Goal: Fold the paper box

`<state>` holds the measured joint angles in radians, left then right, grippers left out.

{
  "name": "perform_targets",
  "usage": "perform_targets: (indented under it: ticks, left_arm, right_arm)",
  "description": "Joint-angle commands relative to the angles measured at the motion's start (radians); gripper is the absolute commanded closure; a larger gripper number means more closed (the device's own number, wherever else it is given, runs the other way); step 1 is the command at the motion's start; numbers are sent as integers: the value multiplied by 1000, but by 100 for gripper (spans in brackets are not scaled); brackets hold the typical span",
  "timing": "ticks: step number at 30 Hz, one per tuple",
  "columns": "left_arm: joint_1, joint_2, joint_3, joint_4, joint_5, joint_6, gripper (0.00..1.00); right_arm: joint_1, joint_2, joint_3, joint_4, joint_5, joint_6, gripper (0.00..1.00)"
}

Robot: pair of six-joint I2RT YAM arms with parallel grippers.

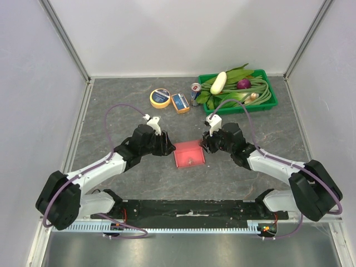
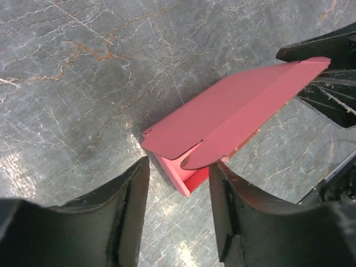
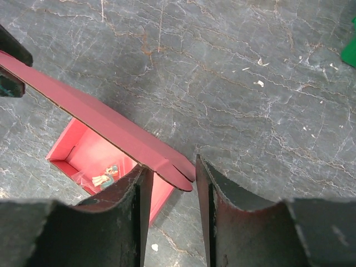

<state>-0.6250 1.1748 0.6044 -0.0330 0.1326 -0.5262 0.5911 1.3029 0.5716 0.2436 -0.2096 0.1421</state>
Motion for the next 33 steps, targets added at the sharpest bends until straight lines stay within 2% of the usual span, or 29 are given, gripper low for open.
perform_targets:
  ticks: [1, 2, 8, 13, 17, 20, 21, 22, 24, 25, 28, 33]
  left_arm:
    - [-4, 48, -5, 82, -21, 78, 50]
    - [-5, 57, -2, 85, -22, 83, 54]
    - [-51, 111, 37, 64, -71, 84, 63]
    - [-96, 121, 63, 41, -129, 92, 68]
    - [-113, 131, 75, 39, -171, 98, 73]
    - [-113, 129, 78, 7, -192, 100, 74]
    - [-113, 125, 78, -1, -215, 97, 73]
    - [-113, 120, 81, -13, -231, 85, 66]
    - [-108, 95, 87, -54, -272, 71, 57]
    - [-102, 86, 89, -68, -275, 49, 47]
    - [-56, 43, 78, -76, -231, 23, 32]
    - [-36, 57, 81, 13, -150, 74, 32]
  right_arm:
    - [-1, 6, -15, 97, -27, -18, 58]
    - [-1, 6, -16, 100, -30, -18, 60]
    - [-2, -13, -26, 79, -16, 7, 65]
    - [-1, -36, -30, 39, -4, 22, 73]
    - [-1, -63, -41, 34, -7, 36, 76]
    - [-1, -68, -39, 28, 7, 36, 76]
    - [-1, -68, -38, 23, 13, 36, 77]
    - [-1, -68, -33, 19, 28, 37, 76]
    - [-1, -70, -29, 3, 50, 48, 67]
    - [-1, -71, -29, -1, 58, 51, 64]
    - [0, -74, -26, -21, 88, 62, 58]
    - [-1, -54, -29, -4, 87, 60, 58]
